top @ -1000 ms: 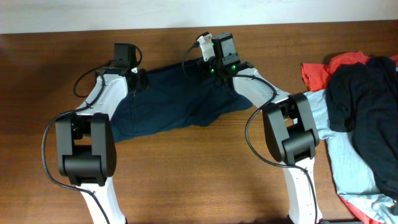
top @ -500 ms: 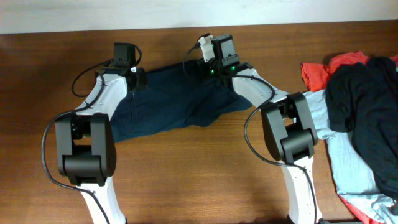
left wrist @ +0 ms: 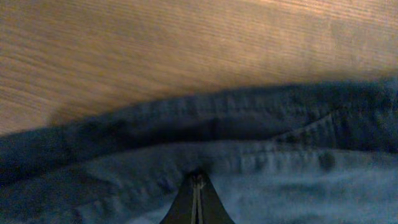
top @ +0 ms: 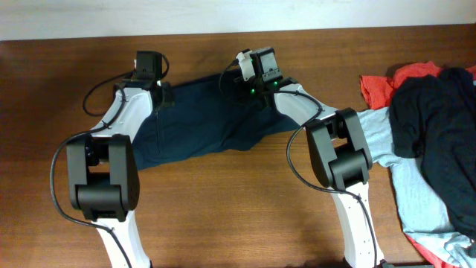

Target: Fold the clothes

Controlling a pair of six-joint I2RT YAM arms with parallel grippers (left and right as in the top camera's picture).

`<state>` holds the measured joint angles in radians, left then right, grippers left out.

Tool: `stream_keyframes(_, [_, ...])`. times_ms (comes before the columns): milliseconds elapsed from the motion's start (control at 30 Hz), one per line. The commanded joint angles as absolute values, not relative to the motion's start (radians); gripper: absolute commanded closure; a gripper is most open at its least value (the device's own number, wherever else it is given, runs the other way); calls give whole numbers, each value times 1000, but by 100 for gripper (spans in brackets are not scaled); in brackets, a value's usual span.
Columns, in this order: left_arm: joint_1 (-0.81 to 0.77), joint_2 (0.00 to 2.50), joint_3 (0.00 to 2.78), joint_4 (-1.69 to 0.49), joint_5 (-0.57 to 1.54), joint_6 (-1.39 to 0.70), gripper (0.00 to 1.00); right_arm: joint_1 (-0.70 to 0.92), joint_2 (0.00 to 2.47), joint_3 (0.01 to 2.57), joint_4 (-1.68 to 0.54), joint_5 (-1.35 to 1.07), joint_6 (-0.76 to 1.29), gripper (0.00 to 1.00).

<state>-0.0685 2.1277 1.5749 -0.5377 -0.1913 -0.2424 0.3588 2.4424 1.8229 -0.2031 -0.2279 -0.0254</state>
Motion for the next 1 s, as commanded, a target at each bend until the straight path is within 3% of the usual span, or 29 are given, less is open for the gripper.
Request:
stream_keyframes(0, [-61, 2059, 1678, -571, -229, -221, 100, 351, 2336, 1895, -251, -213, -26, 49])
stream_keyframes(300, [-60, 2020, 1769, -810, -64, -221, 100, 372, 2198, 1990, -542, -421, -26, 45])
stream_keyframes(333, [-60, 2022, 1769, -837, -24, -221, 100, 375, 2198, 1990, -571, -442, -26, 49])
stream_keyframes(400, [-60, 2030, 1769, -895, 65, -221, 100, 379, 2198, 1990, -661, -448, -26, 88])
stream_keyframes(433, [-60, 2034, 1769, -926, 104, -221, 100, 379, 2198, 1990, -712, -449, -26, 96])
stream_keyframes(667, [-61, 2038, 1767, -1102, 134, -222, 100, 379, 2200, 1985, -1038, -336, -30, 96])
stream_keyframes(833, [-61, 2055, 1766, -1117, 109, -223, 100, 379, 2215, 1984, -1073, -99, -30, 96])
stream_keyframes(967, [-61, 2063, 1765, -1151, 108, -222, 100, 378, 2247, 1983, -1068, -94, -30, 96])
